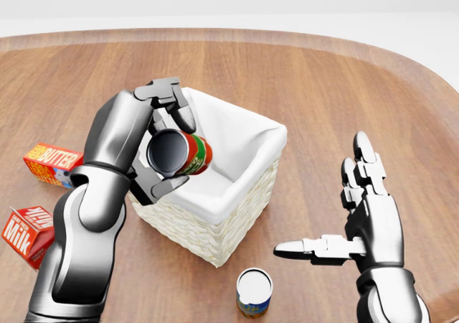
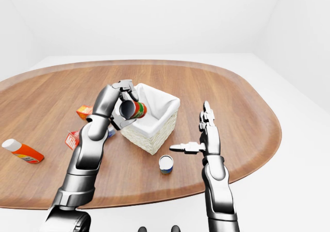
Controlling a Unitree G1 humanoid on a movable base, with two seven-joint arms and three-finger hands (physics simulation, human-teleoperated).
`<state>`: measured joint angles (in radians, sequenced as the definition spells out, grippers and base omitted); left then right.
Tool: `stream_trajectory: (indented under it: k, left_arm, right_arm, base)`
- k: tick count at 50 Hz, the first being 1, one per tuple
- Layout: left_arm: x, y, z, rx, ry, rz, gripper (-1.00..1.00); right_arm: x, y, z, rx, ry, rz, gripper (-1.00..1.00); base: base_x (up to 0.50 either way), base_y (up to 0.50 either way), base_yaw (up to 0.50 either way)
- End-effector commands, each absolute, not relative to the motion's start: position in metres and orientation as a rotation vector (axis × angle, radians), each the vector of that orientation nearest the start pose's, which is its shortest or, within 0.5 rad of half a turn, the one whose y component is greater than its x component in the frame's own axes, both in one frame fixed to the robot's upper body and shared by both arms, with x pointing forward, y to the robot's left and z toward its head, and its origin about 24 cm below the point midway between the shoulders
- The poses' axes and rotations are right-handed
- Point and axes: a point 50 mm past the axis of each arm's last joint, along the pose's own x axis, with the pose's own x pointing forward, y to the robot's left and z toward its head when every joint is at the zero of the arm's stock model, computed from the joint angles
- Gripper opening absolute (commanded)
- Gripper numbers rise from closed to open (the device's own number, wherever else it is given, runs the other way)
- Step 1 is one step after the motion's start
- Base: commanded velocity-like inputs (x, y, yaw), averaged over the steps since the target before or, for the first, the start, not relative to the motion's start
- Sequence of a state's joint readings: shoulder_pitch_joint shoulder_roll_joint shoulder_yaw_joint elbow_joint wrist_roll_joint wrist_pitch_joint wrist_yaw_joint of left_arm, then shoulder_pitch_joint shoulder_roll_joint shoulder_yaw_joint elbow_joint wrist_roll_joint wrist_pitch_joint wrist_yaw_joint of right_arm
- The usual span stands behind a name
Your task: Pick up the tomato sauce, and put it in the basket.
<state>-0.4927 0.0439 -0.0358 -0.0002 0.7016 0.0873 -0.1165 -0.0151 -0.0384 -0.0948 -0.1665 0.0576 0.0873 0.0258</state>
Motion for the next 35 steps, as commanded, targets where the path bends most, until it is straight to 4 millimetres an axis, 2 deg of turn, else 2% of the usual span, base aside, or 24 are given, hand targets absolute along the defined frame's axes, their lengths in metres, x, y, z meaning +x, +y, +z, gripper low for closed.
stream_trajectory:
  k: [1, 7, 15, 25, 35]
  left_arm:
    - [0.347, 0.106, 0.17, 0.748, -0.358, -0.034, -1.0]
    - [0.353, 0.104, 0.17, 0.745, -0.347, -0.031, -1.0]
    - [0.371, 0.109, 0.154, 0.756, -0.253, 0.001, -1.0]
    - [0.399, 0.114, 0.156, 0.768, -0.233, 0.037, -1.0]
    - [0.409, 0.12, 0.151, 0.778, -0.195, 0.063, -1.0]
  right_arm:
    - [0.255, -0.176, 0.076, 0.015, -0.094, -0.056, 1.0]
    - [0.254, -0.176, 0.076, 0.015, -0.094, -0.056, 1.0]
    - [0.255, -0.176, 0.075, 0.017, -0.091, -0.057, 1.0]
    - [0.255, -0.177, 0.076, 0.02, -0.095, -0.059, 1.0]
    - [0.256, -0.178, 0.077, 0.022, -0.098, -0.06, 1.0]
  base:
    - [0.0, 0.0, 0.0]
    - [0.0, 0.0, 0.0]
    - [0.0, 0.0, 0.0]
    - [0.0, 0.0, 0.0]
    - [0.0, 0.0, 0.0]
